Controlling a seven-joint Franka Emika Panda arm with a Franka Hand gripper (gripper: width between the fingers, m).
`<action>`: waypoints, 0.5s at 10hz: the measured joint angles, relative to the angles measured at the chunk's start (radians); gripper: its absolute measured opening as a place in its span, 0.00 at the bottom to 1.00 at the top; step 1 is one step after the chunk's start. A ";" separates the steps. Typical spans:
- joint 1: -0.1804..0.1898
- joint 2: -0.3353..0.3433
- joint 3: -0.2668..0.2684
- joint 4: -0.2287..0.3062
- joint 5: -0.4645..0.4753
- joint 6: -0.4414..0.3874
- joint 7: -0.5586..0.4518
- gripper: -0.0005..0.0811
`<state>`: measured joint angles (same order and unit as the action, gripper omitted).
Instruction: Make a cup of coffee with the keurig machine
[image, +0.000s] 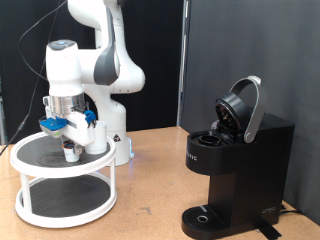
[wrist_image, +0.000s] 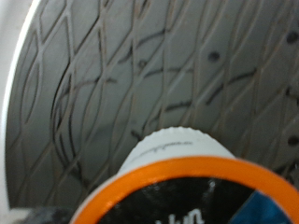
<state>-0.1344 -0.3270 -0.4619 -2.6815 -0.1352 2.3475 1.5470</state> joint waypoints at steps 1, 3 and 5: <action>0.000 -0.011 -0.001 0.015 0.025 -0.036 -0.016 0.49; -0.002 -0.045 -0.005 0.056 0.049 -0.111 -0.039 0.49; -0.013 -0.068 -0.005 0.091 0.044 -0.177 -0.039 0.49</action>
<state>-0.1471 -0.3952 -0.4671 -2.5907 -0.0916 2.1709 1.5080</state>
